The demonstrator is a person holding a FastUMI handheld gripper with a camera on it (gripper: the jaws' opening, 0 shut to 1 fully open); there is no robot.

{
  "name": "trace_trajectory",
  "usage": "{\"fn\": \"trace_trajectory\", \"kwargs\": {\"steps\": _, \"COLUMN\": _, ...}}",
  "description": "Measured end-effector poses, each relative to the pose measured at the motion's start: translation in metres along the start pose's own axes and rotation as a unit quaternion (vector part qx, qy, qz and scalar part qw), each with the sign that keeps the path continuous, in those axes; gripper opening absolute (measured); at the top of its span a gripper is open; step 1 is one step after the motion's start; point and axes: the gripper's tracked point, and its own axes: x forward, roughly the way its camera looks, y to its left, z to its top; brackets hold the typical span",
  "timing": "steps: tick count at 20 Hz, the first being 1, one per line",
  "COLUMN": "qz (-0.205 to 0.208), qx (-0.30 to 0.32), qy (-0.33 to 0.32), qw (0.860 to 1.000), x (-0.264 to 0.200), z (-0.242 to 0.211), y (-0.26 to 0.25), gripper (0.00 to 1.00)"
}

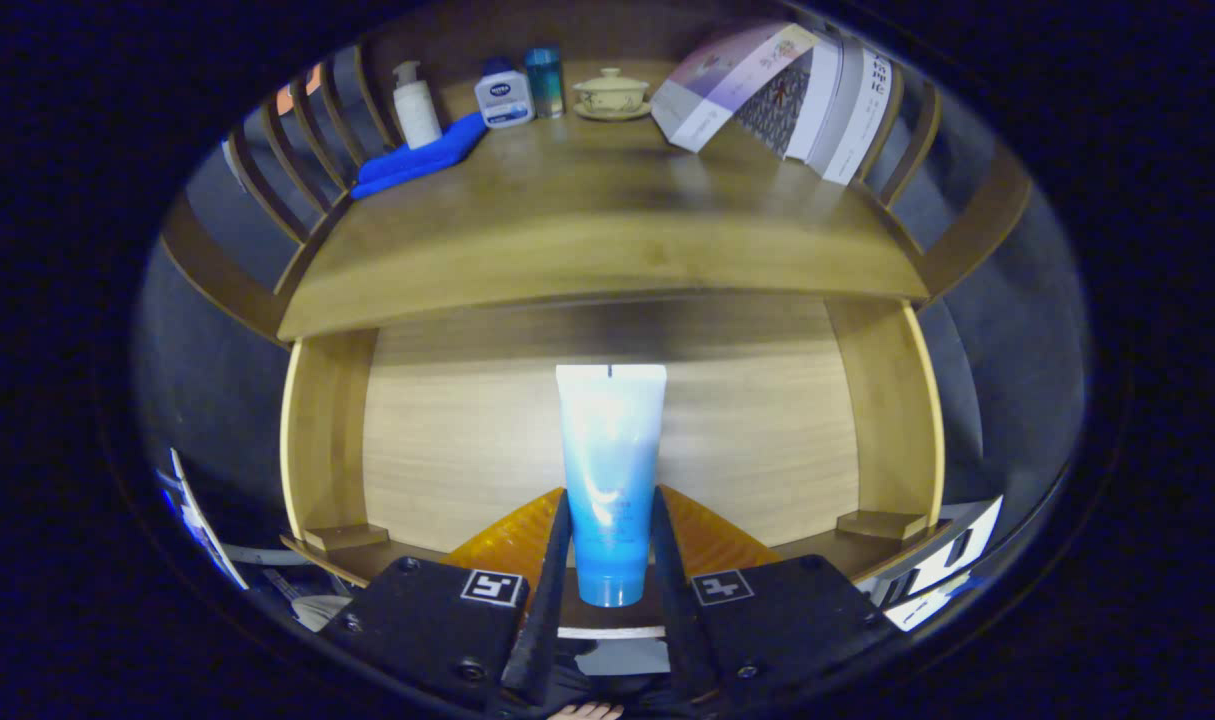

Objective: Pull open the drawer, take out the items inside it, and place them on the countertop above the cabinet.

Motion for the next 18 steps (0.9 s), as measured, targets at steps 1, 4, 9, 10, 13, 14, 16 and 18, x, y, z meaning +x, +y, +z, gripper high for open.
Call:
{"fn": "trace_trajectory", "kwargs": {"steps": 1, "qz": -0.001, "qx": -0.002, "qy": -0.006, "qw": 1.000, "x": -0.008, "z": 0.007, "y": -0.001, "gripper": 0.48}}
{"fn": "trace_trajectory", "kwargs": {"steps": 4, "qz": 0.002, "qx": -0.003, "qy": -0.029, "qw": 1.000, "x": -0.021, "z": 0.028, "y": 0.001, "gripper": 0.48}}
{"fn": "trace_trajectory", "kwargs": {"steps": 9, "qz": -0.007, "qx": -0.006, "qy": -0.052, "qw": 0.999, "x": -0.025, "z": 0.066, "y": 0.005, "gripper": 0.48}}
{"fn": "trace_trajectory", "kwargs": {"steps": 10, "qz": -0.003, "qx": -0.006, "qy": -0.054, "qw": 0.999, "x": -0.028, "z": 0.070, "y": 0.005, "gripper": 0.48}}
{"fn": "trace_trajectory", "kwargs": {"steps": 13, "qz": 0.003, "qx": -0.010, "qy": -0.076, "qw": 0.997, "x": -0.036, "z": 0.101, "y": 0.004, "gripper": 0.48}}
{"fn": "trace_trajectory", "kwargs": {"steps": 14, "qz": 0.006, "qx": -0.013, "qy": -0.087, "qw": 0.996, "x": -0.039, "z": 0.111, "y": 0.003, "gripper": 0.48}}
{"fn": "trace_trajectory", "kwargs": {"steps": 16, "qz": 0.010, "qx": -0.013, "qy": -0.096, "qw": 0.995, "x": -0.042, "z": 0.126, "y": -0.001, "gripper": 0.48}}
{"fn": "trace_trajectory", "kwargs": {"steps": 18, "qz": 0.012, "qx": -0.012, "qy": -0.105, "qw": 0.994, "x": -0.043, "z": 0.136, "y": -0.004, "gripper": 0.47}}
